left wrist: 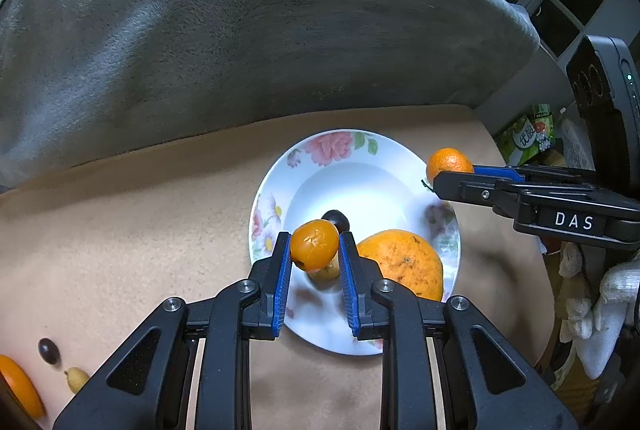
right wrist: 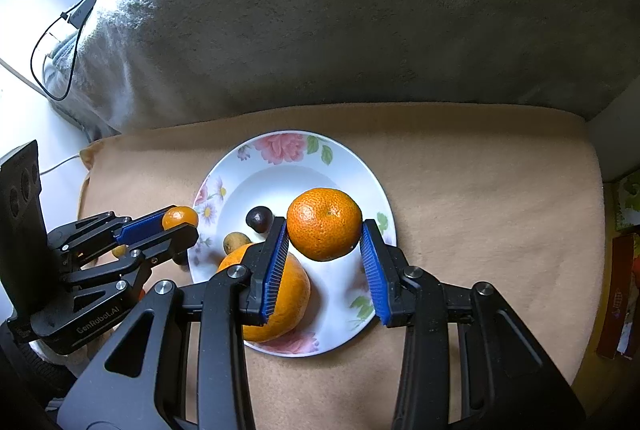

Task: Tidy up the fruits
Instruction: 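Carry the kumquat and mandarin to the white plate and open both grippers, then move both tools away from the plate toward the big navel orange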

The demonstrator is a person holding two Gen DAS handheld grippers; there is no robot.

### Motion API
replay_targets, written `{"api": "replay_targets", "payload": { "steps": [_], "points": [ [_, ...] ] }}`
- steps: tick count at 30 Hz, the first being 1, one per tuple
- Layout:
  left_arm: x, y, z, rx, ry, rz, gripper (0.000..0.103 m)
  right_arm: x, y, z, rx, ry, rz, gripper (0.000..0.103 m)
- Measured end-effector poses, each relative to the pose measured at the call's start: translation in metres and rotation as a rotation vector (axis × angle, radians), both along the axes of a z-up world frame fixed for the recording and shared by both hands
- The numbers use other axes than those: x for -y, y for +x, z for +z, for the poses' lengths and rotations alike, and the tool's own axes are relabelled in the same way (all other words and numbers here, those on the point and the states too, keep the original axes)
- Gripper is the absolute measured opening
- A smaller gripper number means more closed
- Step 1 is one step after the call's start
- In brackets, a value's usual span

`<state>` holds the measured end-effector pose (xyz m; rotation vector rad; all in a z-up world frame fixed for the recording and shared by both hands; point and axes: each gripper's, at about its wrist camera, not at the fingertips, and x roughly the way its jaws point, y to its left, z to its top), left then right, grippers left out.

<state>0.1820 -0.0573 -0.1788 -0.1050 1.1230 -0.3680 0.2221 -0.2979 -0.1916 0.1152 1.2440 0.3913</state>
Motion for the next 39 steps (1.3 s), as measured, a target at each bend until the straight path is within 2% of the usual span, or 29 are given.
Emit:
{"api": "replay_targets", "payload": {
  "steps": [4, 6, 8, 11, 13, 15, 16, 17, 19, 31, 33, 34, 39],
  "points": [
    [0.001, 0.0, 0.0, 0.0, 0.002, 0.0, 0.022, 0.003, 0.001, 0.002, 0.003, -0.007, -0.001, 0.04],
    [0.002, -0.001, 0.0, -0.002, 0.004, -0.003, 0.024, 0.004, 0.001, 0.004, 0.009, -0.005, -0.001, 0.044],
    [0.003, -0.001, 0.0, -0.002, 0.006, -0.002, 0.032, 0.005, 0.001, 0.007, 0.017, -0.008, -0.007, 0.059],
    [0.004, -0.002, 0.001, -0.001, 0.006, -0.004, 0.039, 0.007, 0.002, 0.011, 0.027, 0.0, -0.016, 0.059],
    [0.005, -0.003, 0.003, 0.003, 0.009, -0.008, 0.055, 0.008, 0.002, 0.012, 0.03, 0.001, -0.022, 0.059],
    [0.005, -0.005, 0.006, 0.013, 0.014, -0.009, 0.067, 0.009, 0.003, 0.012, 0.026, 0.003, -0.022, 0.059],
    [0.006, -0.005, 0.006, 0.014, 0.016, -0.009, 0.072, 0.01, 0.002, 0.012, 0.023, 0.003, -0.023, 0.062],
    [0.006, -0.006, 0.007, 0.011, 0.025, -0.003, 0.074, 0.011, 0.002, 0.012, 0.022, 0.004, -0.024, 0.071],
    [0.007, -0.006, 0.008, 0.008, 0.034, -0.003, 0.074, 0.011, 0.002, 0.013, 0.026, 0.018, -0.028, 0.074],
    [0.003, -0.019, 0.017, 0.019, 0.061, 0.017, 0.076, 0.012, -0.002, 0.019, 0.01, 0.065, -0.051, 0.074],
    [0.0, -0.022, 0.022, 0.031, 0.06, 0.023, 0.076, 0.009, -0.003, 0.021, 0.013, 0.066, -0.049, 0.08],
    [-0.001, -0.024, 0.025, 0.036, 0.06, 0.026, 0.076, 0.008, -0.004, 0.023, 0.021, 0.071, -0.05, 0.088],
    [-0.011, -0.036, 0.037, 0.063, 0.059, 0.045, 0.076, 0.004, -0.007, 0.03, 0.022, 0.103, -0.042, 0.09]
  ]
}}
